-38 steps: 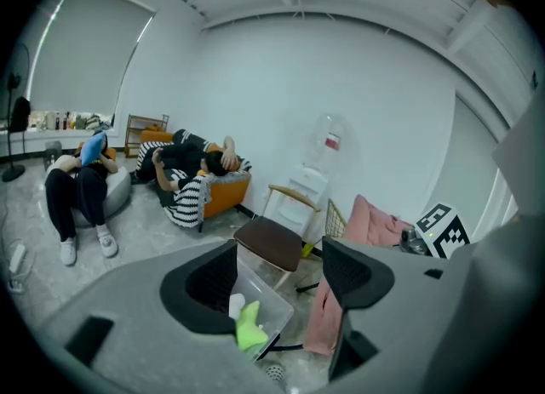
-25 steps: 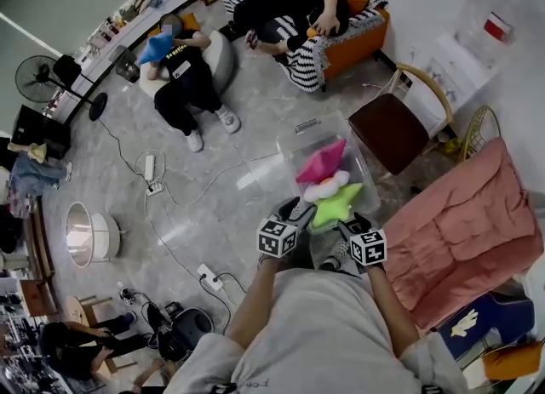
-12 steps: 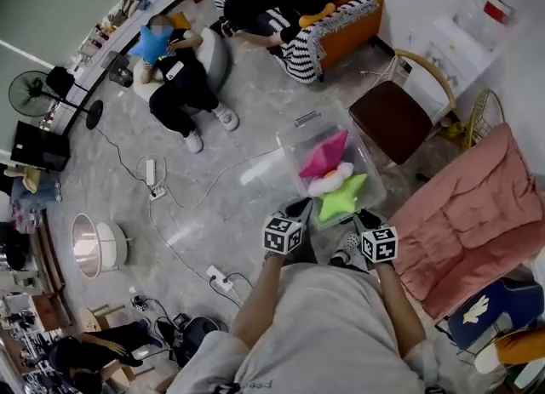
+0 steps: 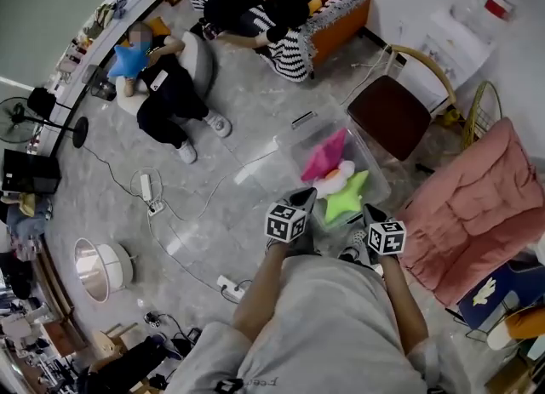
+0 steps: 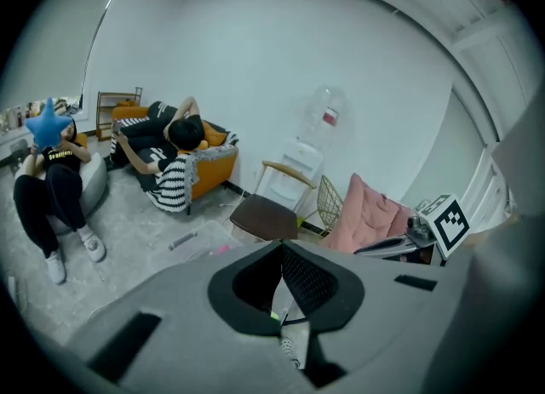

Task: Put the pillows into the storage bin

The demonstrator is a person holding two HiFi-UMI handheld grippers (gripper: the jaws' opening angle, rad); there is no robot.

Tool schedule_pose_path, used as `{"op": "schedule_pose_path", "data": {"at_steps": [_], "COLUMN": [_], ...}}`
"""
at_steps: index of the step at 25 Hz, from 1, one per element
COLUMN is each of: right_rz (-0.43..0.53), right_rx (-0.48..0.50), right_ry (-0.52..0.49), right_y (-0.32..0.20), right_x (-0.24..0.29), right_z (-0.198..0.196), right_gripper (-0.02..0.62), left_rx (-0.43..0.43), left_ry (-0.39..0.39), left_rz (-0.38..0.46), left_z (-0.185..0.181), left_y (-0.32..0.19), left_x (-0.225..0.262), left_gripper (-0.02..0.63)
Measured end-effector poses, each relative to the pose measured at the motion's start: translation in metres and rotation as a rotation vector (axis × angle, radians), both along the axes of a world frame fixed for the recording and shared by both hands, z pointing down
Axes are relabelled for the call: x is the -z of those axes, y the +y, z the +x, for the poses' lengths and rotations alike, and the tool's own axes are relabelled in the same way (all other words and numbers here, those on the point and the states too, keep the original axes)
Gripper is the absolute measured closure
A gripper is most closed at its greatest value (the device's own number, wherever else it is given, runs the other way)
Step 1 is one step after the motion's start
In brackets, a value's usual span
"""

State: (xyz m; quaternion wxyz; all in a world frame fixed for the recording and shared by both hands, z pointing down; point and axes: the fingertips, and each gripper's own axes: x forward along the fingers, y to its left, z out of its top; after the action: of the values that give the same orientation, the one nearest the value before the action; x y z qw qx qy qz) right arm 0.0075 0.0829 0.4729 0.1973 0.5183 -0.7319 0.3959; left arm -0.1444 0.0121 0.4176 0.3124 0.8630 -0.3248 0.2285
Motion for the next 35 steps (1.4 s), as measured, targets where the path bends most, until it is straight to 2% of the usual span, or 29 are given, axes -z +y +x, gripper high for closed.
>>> {"op": "schedule_pose_path", "data": {"at_steps": [4,9,22,35], "right_rz": [-0.015,-0.016,-0.015,-0.019], "right_rx": [-0.041,-0.067,-0.06,-0.057], "right_ry": [0.005,0.008,0.0,-0.009], "right_y": [-0.009,-0.011,0.015,0.026], "right_x": [0.0,0.002,0.001,-0.001], "right_z": [-0.001,0.006,0.012,0.012], "right_gripper": [0.6,0.6,0.6,0.6], "left_rx": [-0.043,-0.054,-0.113,-0.1], "left_ry": [0.009,0.032,0.018,-0.009], "left_rz": [-0.01,-0.026,-0.039,-0.036], "left_z": [0.002,0.008,0.03,0.024], "left_y": [-0.013,-0.017,0.009,0.029], "left_x": [0.0,0.001,-0.004,-0.011], "left_gripper": [0.595,0.596,0.596,0.595]}}
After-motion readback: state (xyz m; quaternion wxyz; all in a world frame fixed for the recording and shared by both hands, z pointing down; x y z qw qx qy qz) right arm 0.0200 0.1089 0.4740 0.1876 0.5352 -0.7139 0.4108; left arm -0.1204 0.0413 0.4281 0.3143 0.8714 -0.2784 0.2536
